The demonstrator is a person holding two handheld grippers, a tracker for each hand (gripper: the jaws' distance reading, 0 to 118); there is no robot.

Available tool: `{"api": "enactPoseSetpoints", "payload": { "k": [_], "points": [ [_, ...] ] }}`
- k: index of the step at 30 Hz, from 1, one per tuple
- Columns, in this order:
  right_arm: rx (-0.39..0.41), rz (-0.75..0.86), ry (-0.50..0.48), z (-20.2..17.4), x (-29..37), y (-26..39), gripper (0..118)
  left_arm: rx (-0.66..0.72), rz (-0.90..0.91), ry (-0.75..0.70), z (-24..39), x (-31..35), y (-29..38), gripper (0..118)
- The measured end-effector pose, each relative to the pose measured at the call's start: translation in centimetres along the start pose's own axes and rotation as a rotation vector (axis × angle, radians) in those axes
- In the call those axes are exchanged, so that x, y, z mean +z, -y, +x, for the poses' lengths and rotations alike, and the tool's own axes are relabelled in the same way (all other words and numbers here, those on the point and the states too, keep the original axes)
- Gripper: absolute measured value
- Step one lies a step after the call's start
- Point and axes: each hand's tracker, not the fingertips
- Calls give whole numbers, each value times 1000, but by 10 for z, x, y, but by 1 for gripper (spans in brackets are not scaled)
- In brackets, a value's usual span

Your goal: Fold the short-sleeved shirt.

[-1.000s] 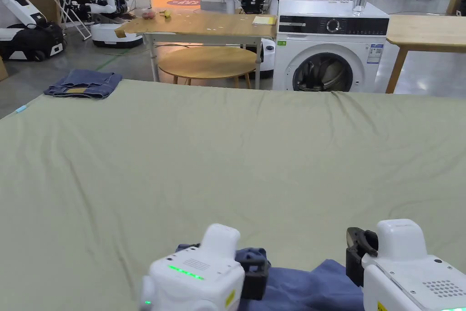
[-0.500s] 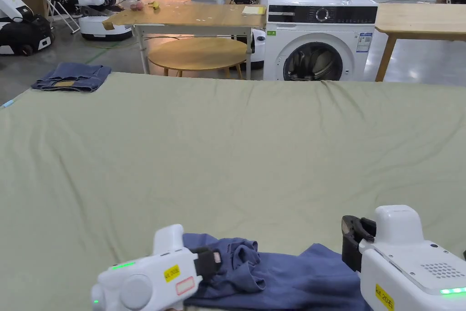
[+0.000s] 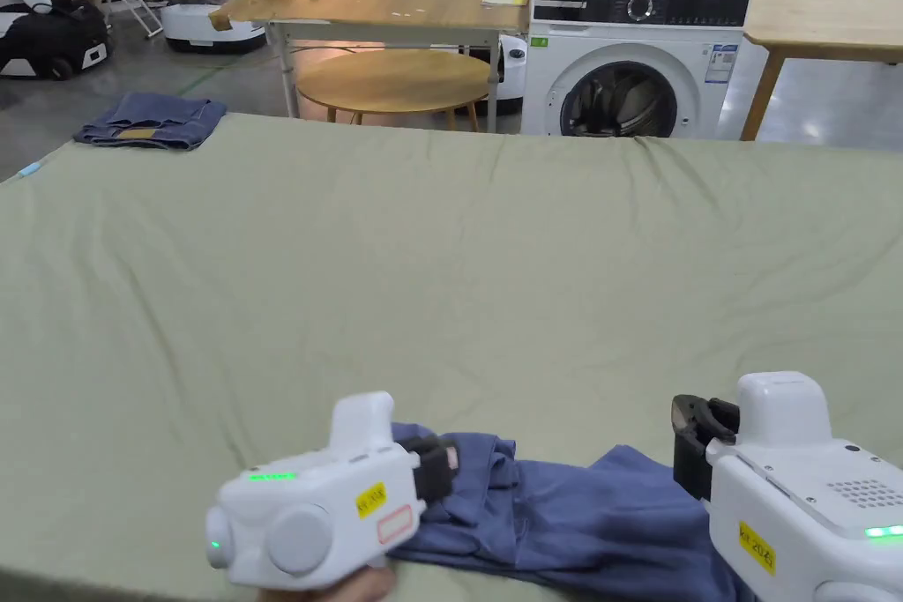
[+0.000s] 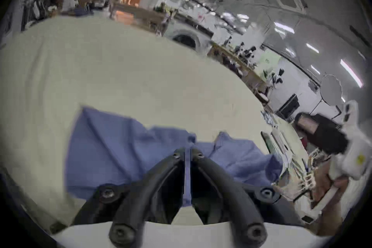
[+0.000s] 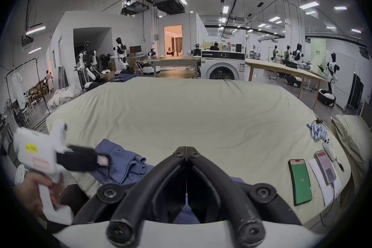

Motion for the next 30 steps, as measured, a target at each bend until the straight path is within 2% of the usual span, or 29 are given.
{"api": "enactPoseSetpoints", "payload": {
  "k": [3, 4, 5, 6, 7, 9, 11, 14, 16, 17, 19, 20, 21, 22, 23, 25, 28, 30],
  "points": [
    [-26, -10, -9, -2, -6, 3, 0, 118, 61, -28, -47, 18, -7, 1],
    [-30, -13, -12, -3, -7, 3, 0, 159, 58, -46, -62, 19, -6, 16],
    [-31, -16, -15, -5, -7, 4, 0, 203, 37, -40, -74, 20, -6, 48],
    [-30, -20, -20, -7, -7, 4, 0, 253, 10, -7, -89, 20, -4, 89],
    [-25, -22, -24, -9, -7, 4, 0, 296, -8, 2, -100, 18, 0, 118],
    [-17, -25, -25, -11, -8, 4, 0, 373, 104, 9, -119, 24, 9, 118],
    [-15, -27, -25, -11, -8, 4, 0, 502, 45, 49, -137, 14, 17, 118],
    [-19, -31, -21, -9, -10, 4, 0, 754, -43, 314, -164, -19, 42, 118],
    [-25, -34, -17, -7, -11, 5, 0, 816, -13, 559, -160, -37, 50, 118],
    [-29, -34, -16, -5, -11, 5, 0, 845, -36, 590, -157, -45, 50, 118],
    [-35, -38, -11, -3, -12, 6, 0, 852, 4, 548, -149, -54, 51, 116],
    [-34, -40, -7, -2, -12, 6, 0, 853, 19, 502, -147, -55, 50, 106],
    [-34, -43, -3, -2, -12, 7, 0, 859, 12, 422, -145, -56, 49, 80],
    [-34, -46, -1, -1, -12, 7, 0, 852, -2, 327, -143, -59, 51, 25],
    [-33, -48, 1, -1, -12, 8, 0, 844, -2, 306, -142, -57, 53, 12],
    [-31, -52, 7, -1, -13, 8, 0, 829, 23, 340, -147, -49, 50, 11],
    [-28, -55, 12, -2, -14, 8, 0, 721, 121, 232, -159, -20, 35, 11],
    [-23, -58, 16, -4, -16, 8, 0, 586, 160, 128, -168, 5, 19, 11]
  ]
}}
